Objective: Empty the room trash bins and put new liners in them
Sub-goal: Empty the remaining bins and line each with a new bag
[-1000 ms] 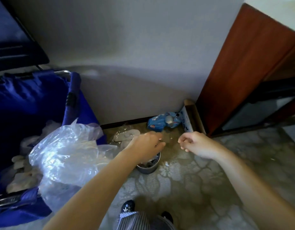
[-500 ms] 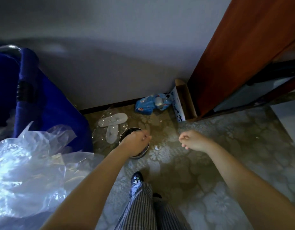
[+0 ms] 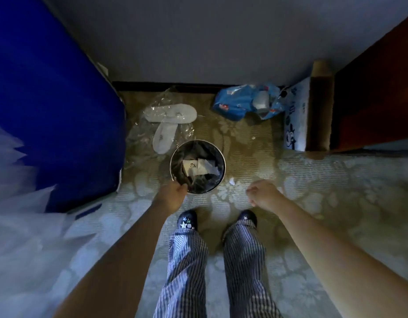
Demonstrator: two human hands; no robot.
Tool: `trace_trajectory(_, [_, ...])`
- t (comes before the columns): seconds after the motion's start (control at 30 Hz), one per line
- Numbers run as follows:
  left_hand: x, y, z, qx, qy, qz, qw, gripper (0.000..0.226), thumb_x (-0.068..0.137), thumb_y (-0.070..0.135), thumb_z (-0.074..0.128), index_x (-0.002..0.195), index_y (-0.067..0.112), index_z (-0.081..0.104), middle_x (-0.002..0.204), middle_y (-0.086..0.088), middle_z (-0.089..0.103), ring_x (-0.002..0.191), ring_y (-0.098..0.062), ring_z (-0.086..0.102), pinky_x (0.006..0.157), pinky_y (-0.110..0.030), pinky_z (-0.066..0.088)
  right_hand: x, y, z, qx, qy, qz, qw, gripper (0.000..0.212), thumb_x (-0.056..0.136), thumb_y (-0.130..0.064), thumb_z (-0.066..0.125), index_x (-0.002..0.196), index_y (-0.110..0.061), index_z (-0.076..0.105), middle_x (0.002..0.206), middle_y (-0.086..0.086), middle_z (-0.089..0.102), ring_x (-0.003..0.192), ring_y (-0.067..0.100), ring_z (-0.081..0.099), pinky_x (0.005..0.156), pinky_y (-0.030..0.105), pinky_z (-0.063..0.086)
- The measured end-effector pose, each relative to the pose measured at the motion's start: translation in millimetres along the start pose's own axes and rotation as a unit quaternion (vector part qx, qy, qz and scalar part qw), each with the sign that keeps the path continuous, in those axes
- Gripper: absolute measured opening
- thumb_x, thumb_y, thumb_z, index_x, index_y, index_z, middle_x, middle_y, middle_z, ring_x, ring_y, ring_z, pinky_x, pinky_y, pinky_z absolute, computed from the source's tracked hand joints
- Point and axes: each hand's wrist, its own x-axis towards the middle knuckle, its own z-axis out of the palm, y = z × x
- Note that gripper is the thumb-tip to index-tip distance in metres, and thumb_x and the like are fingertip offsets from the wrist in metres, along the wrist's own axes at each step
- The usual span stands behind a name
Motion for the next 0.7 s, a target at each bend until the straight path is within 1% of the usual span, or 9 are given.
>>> trace_trajectory(0.07, [29.5,-21.6,25.7,-0.004,0.004,-0.043,0.999,0.039,0.101,0.028,0.039,0.111,-0.003,0.06,0.114,-0.025,0.061,0.108,-0.036,0.057,0.089,-0.035,0.043,41.2,7.5,19.2,-0.018,-0.016,-0.007,1.0,0.03,0.093,-0.016,0.045,0.078,0.006,0.059,0.089,0.023,0.064,0.087,0.033,0.062,0.079,0.036,0.049])
trace_trajectory(0.13, [58.6,-38.3,48.9,0.002,0.006,-0.079,0.997,0.041,0.101,0.03,0.037,0.113,-0.004,0.058,0.116,-0.022,0.061,0.11,-0.035,0.056,0.087,-0.032,0.043,77.4,17.4,39.5,-0.024,-0.02,-0.012,0.999,0.03,0.094,-0.018,0.047,0.088,0.008,0.062,0.099,0.024,0.065,0.095,0.033,0.063,0.082,0.036,0.049])
trace_trajectory(0.27, [119.8,-67.1,88.2,-0.041,0.022,-0.122,0.991,0.043,0.1,0.033,0.038,0.12,-0.002,0.053,0.122,-0.022,0.058,0.113,-0.035,0.054,0.089,-0.033,0.043,146.6,41.3,75.8,0.011,-0.001,0.008,1.0,0.029,0.096,-0.027,0.049,0.087,-0.002,0.061,0.096,0.022,0.068,0.093,0.034,0.065,0.087,0.044,0.052])
trace_trajectory(0.33, [144.2,-76.3,100.8,-0.058,0.037,-0.132,0.989,0.047,0.099,0.037,0.04,0.128,0.0,0.047,0.13,-0.022,0.053,0.118,-0.036,0.051,0.091,-0.035,0.041,175.2,49.9,88.6,0.01,0.002,0.009,1.0,0.032,0.098,-0.032,0.047,0.087,-0.004,0.059,0.098,0.022,0.068,0.096,0.035,0.064,0.089,0.042,0.05])
trace_trajectory(0.37, [155.4,-79.7,105.4,-0.064,0.046,-0.135,0.988,0.049,0.099,0.038,0.04,0.131,0.001,0.043,0.133,-0.023,0.051,0.12,-0.037,0.049,0.092,-0.036,0.04,187.2,51.7,93.8,0.007,0.004,0.004,1.0,0.035,0.099,-0.034,0.044,0.095,-0.003,0.06,0.101,0.022,0.067,0.099,0.035,0.063,0.089,0.039,0.049])
trace_trajectory(0.43, [175.7,-84.2,111.1,-0.071,0.064,-0.139,0.986,0.05,0.099,0.037,0.041,0.133,0.0,0.041,0.133,-0.025,0.05,0.121,-0.038,0.048,0.092,-0.036,0.04,207.5,50.4,102.2,0.008,0.016,-0.009,1.0,0.044,0.1,-0.036,0.041,0.121,0.001,0.055,0.113,0.022,0.064,0.105,0.035,0.061,0.089,0.035,0.047])
trace_trajectory(0.5, [195.1,-92.1,115.3,-0.091,0.087,-0.139,0.982,0.047,0.099,0.036,0.042,0.128,-0.002,0.044,0.126,-0.027,0.054,0.115,-0.04,0.052,0.09,-0.038,0.043,223.4,45.4,109.3,0.015,0.033,-0.025,0.999,0.049,0.1,-0.036,0.041,0.132,0.001,0.048,0.121,0.023,0.061,0.11,0.036,0.059,0.09,0.036,0.047])
trace_trajectory(0.6, [214.9,-105.2,119.6,-0.126,0.119,-0.134,0.976,0.043,0.098,0.036,0.041,0.113,-0.001,0.055,0.109,-0.027,0.064,0.101,-0.039,0.063,0.086,-0.048,0.051,241.0,35.5,119.6,0.036,0.048,-0.05,0.997,0.042,0.1,-0.032,0.041,0.124,0.0,0.052,0.114,0.024,0.063,0.1,0.037,0.063,0.085,0.041,0.052])
trace_trajectory(0.7, [219.6,-110.8,121.4,-0.087,0.135,-0.126,0.979,0.043,0.1,0.034,0.035,0.105,0.0,0.06,0.103,-0.024,0.067,0.096,-0.037,0.064,0.084,-0.046,0.052,250.9,28.8,126.7,0.063,0.07,-0.045,0.995,0.037,0.1,-0.029,0.042,0.114,0.003,0.055,0.107,0.024,0.064,0.095,0.039,0.064,0.074,0.042,0.052])
